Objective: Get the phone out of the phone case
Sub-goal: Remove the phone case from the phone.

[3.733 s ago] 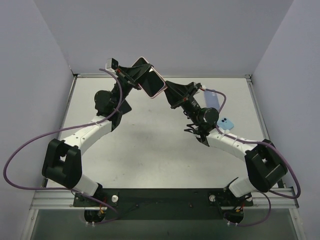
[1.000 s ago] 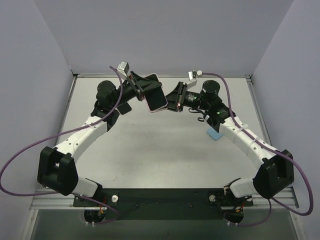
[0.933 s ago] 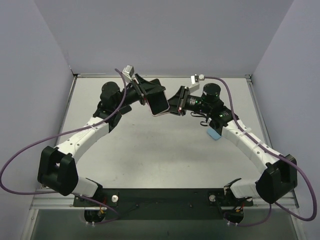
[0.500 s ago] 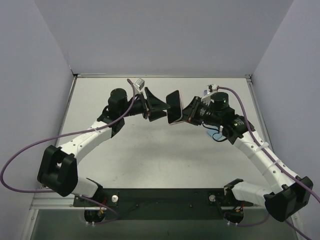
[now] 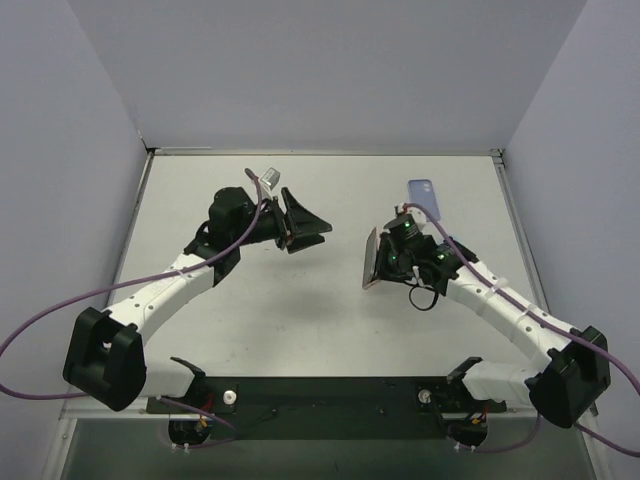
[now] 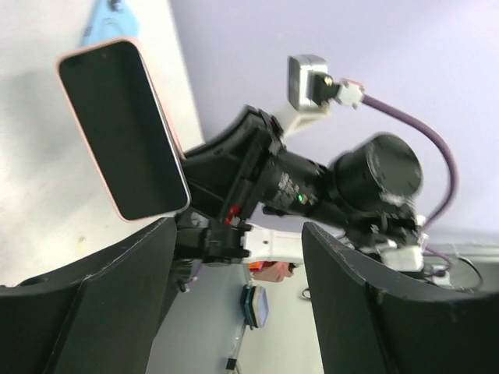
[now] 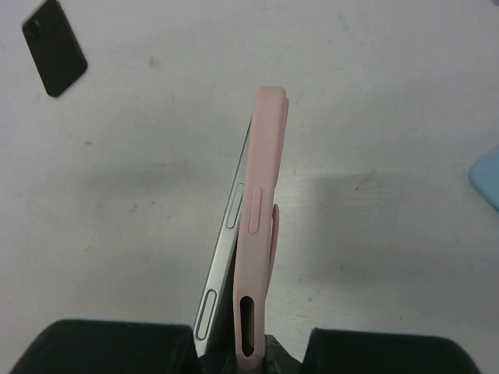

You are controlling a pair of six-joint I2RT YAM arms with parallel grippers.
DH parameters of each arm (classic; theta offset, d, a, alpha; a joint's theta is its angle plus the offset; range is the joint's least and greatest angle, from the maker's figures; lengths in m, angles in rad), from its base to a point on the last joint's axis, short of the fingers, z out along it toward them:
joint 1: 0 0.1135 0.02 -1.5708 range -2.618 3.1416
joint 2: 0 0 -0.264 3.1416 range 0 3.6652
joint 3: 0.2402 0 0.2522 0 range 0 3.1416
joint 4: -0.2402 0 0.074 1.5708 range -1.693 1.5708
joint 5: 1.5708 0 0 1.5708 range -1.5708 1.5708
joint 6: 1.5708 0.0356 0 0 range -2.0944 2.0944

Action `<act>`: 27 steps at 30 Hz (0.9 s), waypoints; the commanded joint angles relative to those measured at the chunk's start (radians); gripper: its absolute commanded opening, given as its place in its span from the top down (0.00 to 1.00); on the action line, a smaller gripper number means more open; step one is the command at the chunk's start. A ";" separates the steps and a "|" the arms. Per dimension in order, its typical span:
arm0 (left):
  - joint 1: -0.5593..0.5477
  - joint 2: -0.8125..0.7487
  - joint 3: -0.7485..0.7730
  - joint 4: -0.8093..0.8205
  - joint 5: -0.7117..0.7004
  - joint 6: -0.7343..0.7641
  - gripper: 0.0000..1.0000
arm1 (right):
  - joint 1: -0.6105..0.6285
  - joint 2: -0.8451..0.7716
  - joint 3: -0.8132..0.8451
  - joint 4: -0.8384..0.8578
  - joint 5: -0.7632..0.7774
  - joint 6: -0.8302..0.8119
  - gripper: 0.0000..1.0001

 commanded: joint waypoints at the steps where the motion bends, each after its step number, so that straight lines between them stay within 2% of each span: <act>1: 0.003 -0.020 -0.039 -0.145 -0.076 0.123 0.25 | 0.118 0.058 -0.042 -0.045 0.239 -0.046 1.00; 11: -0.014 -0.001 -0.108 -0.210 -0.114 0.176 0.28 | 0.267 0.194 -0.111 -0.018 0.336 -0.066 1.00; 14: -0.040 0.005 -0.075 -0.356 -0.219 0.228 0.32 | 0.279 0.237 -0.131 0.014 0.322 -0.064 1.00; 18: -0.054 0.022 -0.079 -0.371 -0.240 0.235 0.32 | 0.285 0.277 -0.171 0.082 0.290 -0.053 1.00; 22: -0.081 0.031 -0.030 -0.602 -0.456 0.259 0.32 | 0.285 0.331 -0.203 0.165 0.252 -0.047 1.00; 27: -0.100 0.040 -0.049 -0.567 -0.457 0.250 0.31 | 0.288 0.446 -0.206 0.246 0.204 -0.050 1.00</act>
